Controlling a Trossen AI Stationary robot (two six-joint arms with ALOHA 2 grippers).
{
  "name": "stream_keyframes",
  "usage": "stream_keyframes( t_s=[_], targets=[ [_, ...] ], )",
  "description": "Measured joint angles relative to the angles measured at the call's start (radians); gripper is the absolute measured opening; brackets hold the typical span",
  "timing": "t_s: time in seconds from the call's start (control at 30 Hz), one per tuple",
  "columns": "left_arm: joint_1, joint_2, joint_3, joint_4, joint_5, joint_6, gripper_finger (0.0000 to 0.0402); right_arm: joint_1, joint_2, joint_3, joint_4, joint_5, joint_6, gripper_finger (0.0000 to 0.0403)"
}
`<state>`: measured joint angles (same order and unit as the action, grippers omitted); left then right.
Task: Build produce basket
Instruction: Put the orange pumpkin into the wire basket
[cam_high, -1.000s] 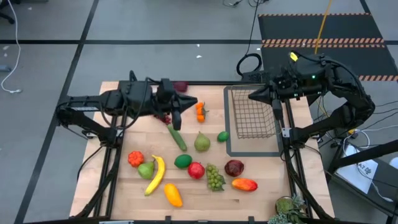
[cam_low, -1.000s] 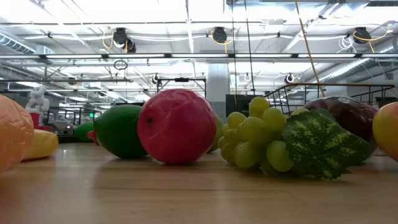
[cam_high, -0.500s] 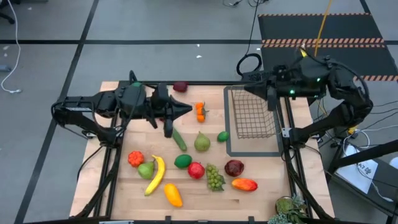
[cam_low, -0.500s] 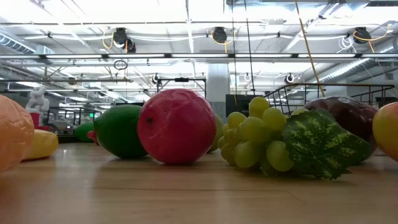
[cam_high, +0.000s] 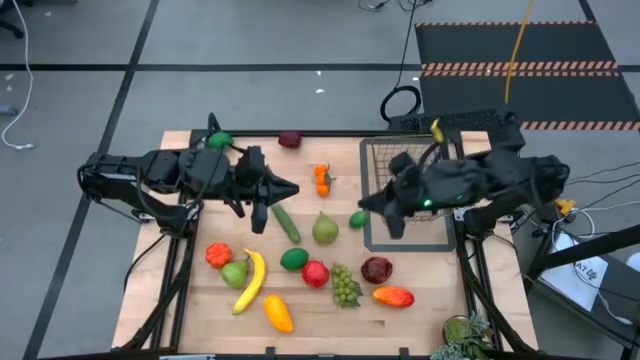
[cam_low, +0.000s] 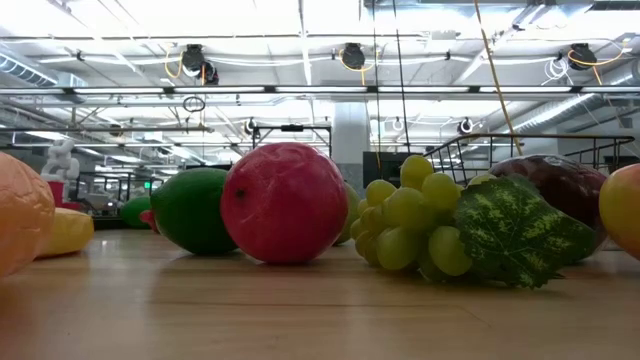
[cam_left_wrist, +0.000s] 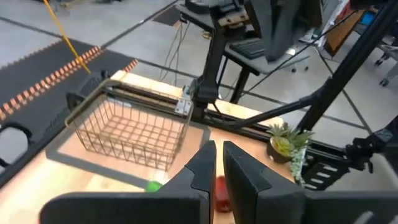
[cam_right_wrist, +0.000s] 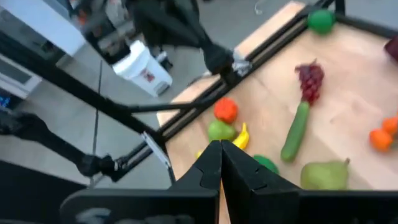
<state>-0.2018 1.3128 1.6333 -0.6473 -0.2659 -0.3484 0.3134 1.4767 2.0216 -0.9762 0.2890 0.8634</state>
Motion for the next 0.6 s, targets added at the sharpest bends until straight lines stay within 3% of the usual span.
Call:
stream_keyframes(
  t_s=[0.23, 0.6],
  targets=[
    [-0.026, 0.000, 0.000, -0.108, 0.000, -0.028, 0.0031, 0.003, 0.068, 0.000, -0.070, -0.127, -0.011, 0.0006],
    [-0.030, 0.000, 0.000, -0.222, 0.003, -0.104, 0.0031, -0.026, 0.071, 0.000, -0.224, -0.135, -0.064, 0.0054]
  ],
)
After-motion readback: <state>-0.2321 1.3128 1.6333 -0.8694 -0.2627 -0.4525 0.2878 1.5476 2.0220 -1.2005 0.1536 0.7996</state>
